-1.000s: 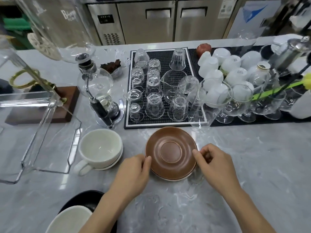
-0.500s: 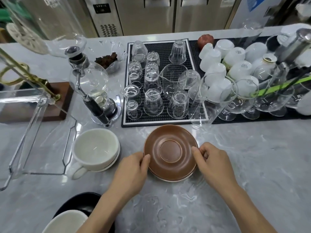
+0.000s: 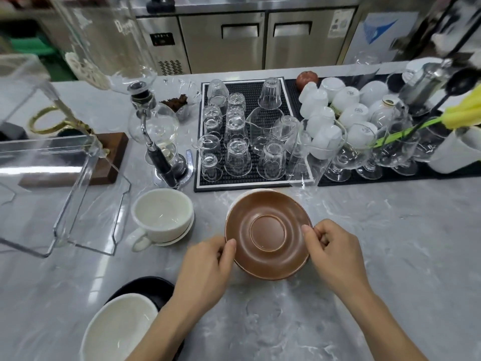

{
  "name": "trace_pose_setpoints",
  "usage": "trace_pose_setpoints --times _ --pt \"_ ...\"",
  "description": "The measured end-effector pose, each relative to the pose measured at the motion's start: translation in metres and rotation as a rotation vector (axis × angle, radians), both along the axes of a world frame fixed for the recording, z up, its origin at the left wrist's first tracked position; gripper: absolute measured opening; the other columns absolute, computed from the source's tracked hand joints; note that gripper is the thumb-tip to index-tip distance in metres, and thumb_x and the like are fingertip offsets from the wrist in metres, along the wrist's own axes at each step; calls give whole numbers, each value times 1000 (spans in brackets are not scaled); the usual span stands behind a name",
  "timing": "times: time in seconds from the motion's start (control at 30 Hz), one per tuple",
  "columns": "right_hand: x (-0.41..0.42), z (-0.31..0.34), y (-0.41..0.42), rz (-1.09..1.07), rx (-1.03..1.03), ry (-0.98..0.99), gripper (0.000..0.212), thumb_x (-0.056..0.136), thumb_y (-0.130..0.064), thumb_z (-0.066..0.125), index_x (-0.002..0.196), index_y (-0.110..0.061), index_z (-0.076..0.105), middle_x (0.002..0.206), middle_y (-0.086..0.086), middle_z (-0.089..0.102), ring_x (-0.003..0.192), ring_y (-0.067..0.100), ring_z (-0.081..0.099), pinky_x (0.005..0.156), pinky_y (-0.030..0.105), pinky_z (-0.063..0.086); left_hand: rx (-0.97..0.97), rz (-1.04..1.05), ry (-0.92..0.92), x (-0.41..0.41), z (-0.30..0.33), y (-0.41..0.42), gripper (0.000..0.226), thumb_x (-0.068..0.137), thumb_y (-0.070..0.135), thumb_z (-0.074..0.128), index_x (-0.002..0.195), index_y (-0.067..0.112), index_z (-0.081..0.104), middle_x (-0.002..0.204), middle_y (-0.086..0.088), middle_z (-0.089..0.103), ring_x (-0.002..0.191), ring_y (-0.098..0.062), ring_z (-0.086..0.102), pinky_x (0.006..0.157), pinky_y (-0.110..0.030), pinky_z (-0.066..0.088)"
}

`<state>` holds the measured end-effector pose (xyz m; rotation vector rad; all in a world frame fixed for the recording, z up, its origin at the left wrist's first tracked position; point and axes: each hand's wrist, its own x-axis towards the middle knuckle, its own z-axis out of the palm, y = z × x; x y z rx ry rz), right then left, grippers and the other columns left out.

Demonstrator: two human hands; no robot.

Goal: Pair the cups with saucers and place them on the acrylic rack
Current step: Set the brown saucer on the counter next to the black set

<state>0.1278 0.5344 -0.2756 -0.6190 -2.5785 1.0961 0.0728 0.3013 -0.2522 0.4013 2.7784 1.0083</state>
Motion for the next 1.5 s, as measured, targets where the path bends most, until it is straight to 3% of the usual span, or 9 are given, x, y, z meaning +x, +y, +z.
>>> trace_pose_setpoints --times 0.13,0.27,0.4,0.5,0.63,0.87,1.13,1.5 --pt "23 6 -7 -11 -1 -20 37 89 -36 63 60 -18 48 45 -6 41 49 8 44 45 19 32 32 10 -5 23 0 -6 50 101 27 54 57 25 31 45 4 35 46 -12 38 47 -25 24" --pt "47 8 -13 -20 -13 -41 39 90 -36 62 60 -18 46 45 -7 40 48 8 42 46 22 32 75 13 -35 46 -4 -10 49 102 28 52 57 27 31 49 12 52 49 -8 47 48 -20 32" --pt "71 6 -19 -35 -13 -60 39 90 -33 64 59 -18 47 44 -7 39 48 7 42 47 24 33 59 24 -57 67 -10 -13 50 101 29 54 57 26 31 43 5 37 45 -8 42 47 -21 30" --pt "86 3 -21 -31 6 -73 39 90 -33 64 58 -20 46 44 -7 40 48 7 44 47 23 33 77 14 -70 82 -14 -16 50 101 28 54 56 26 30 48 8 50 50 -5 47 49 -20 32" --pt "102 -1 -26 -11 14 -99 38 91 -33 63 61 -17 48 44 -6 40 43 8 38 47 25 34 36 19 -100 97 -18 -21 49 101 32 53 57 25 33 46 4 39 46 -11 41 47 -24 31" --pt "125 -10 -32 33 29 -139 39 92 -34 62 60 -21 44 45 -4 42 43 8 40 46 26 34 -38 0 -145 118 -25 -29 49 102 38 50 58 24 33 49 0 41 49 -13 43 49 -29 24" --pt "130 -21 -36 70 97 -194 41 92 -38 60 59 -27 39 42 -4 39 41 8 40 44 23 30 -89 22 -150 125 -32 -33 48 101 40 49 59 22 36 51 -2 46 51 -15 46 52 -34 29" --pt "128 -28 -36 107 131 -234 38 93 -41 57 61 -24 44 44 -4 41 41 8 41 44 22 31 -139 34 -161 123 -40 -37 48 100 44 48 59 21 38 51 1 48 54 -14 49 52 -34 32"
